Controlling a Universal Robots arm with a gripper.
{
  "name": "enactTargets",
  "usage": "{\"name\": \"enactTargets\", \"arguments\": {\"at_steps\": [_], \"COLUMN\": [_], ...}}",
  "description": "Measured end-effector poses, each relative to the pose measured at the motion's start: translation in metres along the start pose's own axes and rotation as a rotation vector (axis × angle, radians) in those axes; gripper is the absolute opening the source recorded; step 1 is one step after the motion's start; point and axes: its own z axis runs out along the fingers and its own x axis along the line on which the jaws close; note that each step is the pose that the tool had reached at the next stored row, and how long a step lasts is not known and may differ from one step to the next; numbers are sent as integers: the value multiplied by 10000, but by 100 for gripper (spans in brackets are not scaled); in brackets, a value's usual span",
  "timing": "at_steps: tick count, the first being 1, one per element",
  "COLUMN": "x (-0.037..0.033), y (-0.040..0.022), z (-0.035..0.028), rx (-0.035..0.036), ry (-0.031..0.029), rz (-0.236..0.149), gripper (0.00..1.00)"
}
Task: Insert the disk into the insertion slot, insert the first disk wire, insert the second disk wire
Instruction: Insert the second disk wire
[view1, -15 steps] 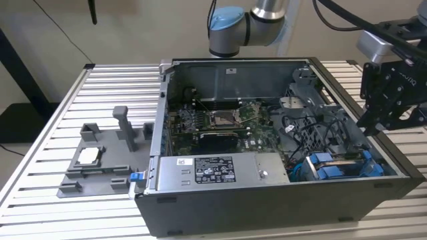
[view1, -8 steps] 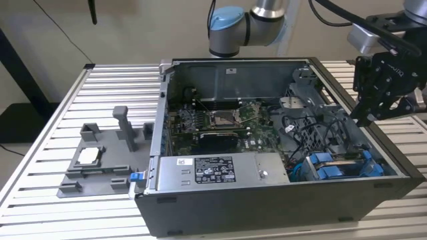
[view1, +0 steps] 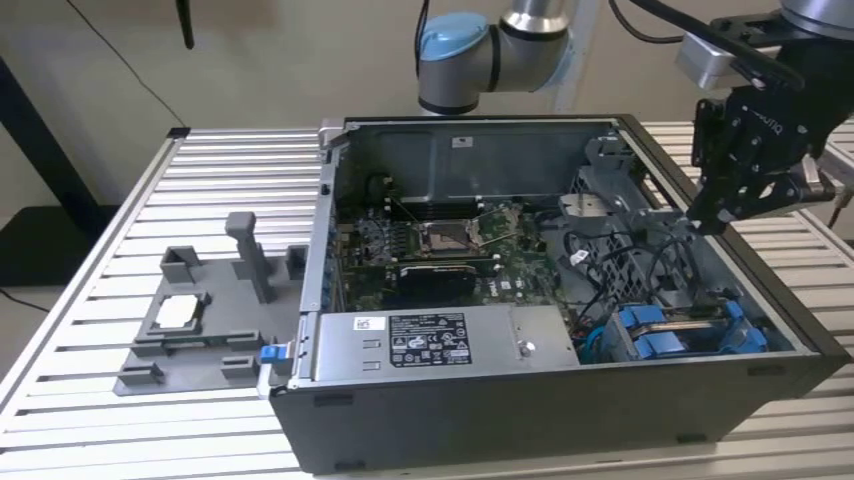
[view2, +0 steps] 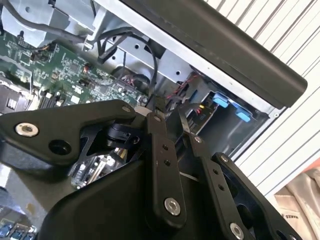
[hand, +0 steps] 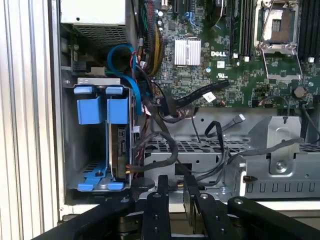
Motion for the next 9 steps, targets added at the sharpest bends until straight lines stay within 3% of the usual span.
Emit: {"name": "enactTargets", "arguments": {"at_steps": [9], "x": [4], "y": [237], "z": [-10], "rx": [79], "ry": [0], "rz": [-5], "gripper": [27]}}
